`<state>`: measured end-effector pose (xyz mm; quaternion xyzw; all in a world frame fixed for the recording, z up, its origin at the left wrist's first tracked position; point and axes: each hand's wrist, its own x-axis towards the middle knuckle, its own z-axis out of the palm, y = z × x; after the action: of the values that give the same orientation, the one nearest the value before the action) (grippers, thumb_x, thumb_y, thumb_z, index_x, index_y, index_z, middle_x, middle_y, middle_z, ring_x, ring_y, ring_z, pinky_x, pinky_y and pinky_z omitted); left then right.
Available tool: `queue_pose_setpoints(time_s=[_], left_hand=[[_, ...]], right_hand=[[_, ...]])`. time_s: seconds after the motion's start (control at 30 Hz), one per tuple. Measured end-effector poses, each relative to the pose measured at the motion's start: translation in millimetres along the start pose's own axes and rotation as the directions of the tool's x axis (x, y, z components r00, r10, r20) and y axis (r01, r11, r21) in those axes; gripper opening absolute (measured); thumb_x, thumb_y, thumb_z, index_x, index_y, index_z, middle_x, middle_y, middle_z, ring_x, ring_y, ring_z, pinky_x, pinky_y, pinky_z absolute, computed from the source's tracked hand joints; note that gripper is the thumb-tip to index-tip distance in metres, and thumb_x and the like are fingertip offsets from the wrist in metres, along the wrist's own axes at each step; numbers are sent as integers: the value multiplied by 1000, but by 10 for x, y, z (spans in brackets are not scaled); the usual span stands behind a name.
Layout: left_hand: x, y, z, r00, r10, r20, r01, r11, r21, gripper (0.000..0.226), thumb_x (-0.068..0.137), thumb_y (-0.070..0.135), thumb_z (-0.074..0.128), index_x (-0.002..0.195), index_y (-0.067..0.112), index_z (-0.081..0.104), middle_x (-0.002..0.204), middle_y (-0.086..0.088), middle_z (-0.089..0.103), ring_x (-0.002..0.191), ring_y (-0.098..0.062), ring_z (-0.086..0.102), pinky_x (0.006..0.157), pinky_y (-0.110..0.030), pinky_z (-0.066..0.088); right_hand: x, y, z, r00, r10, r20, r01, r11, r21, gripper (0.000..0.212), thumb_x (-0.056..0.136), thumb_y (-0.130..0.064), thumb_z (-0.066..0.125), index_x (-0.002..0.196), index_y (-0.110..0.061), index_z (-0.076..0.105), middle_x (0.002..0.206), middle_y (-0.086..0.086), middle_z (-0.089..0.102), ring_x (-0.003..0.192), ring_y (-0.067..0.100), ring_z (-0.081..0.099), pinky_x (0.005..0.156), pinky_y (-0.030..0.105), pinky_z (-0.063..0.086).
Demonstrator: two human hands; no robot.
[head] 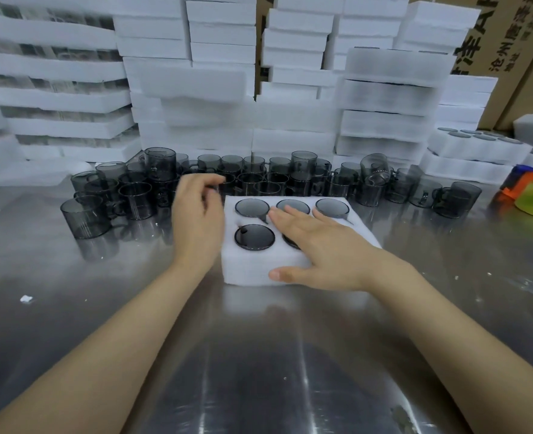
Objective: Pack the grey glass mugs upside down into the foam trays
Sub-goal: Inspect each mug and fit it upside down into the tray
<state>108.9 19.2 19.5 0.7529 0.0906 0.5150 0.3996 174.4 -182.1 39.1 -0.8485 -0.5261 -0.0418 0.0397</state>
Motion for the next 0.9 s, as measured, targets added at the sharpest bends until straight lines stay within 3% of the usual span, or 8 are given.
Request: queue_pose_setpoints(time_s=[0.13,0.2,0.3,0.4,0.47,0.57,0.7,0.9], left_hand=[[110,-444,-165,982,-55,183,-18,926,377,46,90,1,43,134,10,51,137,4,42,85,-15,56,84,-37,49],[156,-574,-158,954,-168,249,35,885,464,56,93,8,44,148,12,34,154,4,27,97,-27,59,90,-42,48],[174,-647,-103,921,-242,306,43,843,536,62,94,15,44,152,16,23,159,3,18,116,-29,54,94,-45,46],[201,-636,-122,968,-184,170,61,831,553,56,91,13,49,145,13,36,145,-6,31,103,-32,57,78,-42,48],[251,-617,-167,993,-110,31,70,801,595,52,88,10,52,139,11,44,140,-11,35,101,-33,56,73,-43,47],[387,-610,-239,997,-48,-56,71,818,571,48,90,8,49,137,10,43,145,-10,30,96,-33,57,65,-43,48],[682,-606,-255,997,72,-1,-56,774,630,46,96,12,46,141,10,38,152,-3,27,92,-30,59,54,-36,39],[946,-732,-232,999,-21,50,-19,735,678,42,99,25,49,138,10,47,145,-5,40,110,-33,57,79,-45,46]], right_hand=[[-4,6,0,999,23,-44,-17,992,123,87,85,-72,40,154,-26,12,158,-19,14,144,-2,6,114,16,-9],[-26,13,-26,985,118,-126,-89,972,218,83,81,-80,32,151,-36,22,145,-33,27,134,-8,22,104,2,-9],[-44,9,-57,964,219,-149,-150,915,375,86,73,-86,23,147,-42,29,145,-37,29,125,-22,20,105,2,-1],[-27,-33,-51,970,160,-182,-99,947,306,74,83,-72,30,145,-33,38,146,-23,40,118,-21,21,85,-12,-1],[-28,-58,-41,973,149,-175,-92,951,295,63,90,-62,38,144,-31,41,145,-20,43,123,-13,29,84,-12,2],[-21,-59,-39,967,172,-186,-105,940,324,53,93,-56,43,141,-33,44,138,-26,44,122,-14,30,91,-6,9],[0,-55,-47,973,177,-148,-107,915,390,64,84,-64,35,139,-33,46,140,-24,45,132,-3,33,112,30,25],[33,-11,-11,975,140,-172,-69,929,363,68,82,-70,31,137,-36,49,141,-23,46,134,-1,34,110,40,31]])
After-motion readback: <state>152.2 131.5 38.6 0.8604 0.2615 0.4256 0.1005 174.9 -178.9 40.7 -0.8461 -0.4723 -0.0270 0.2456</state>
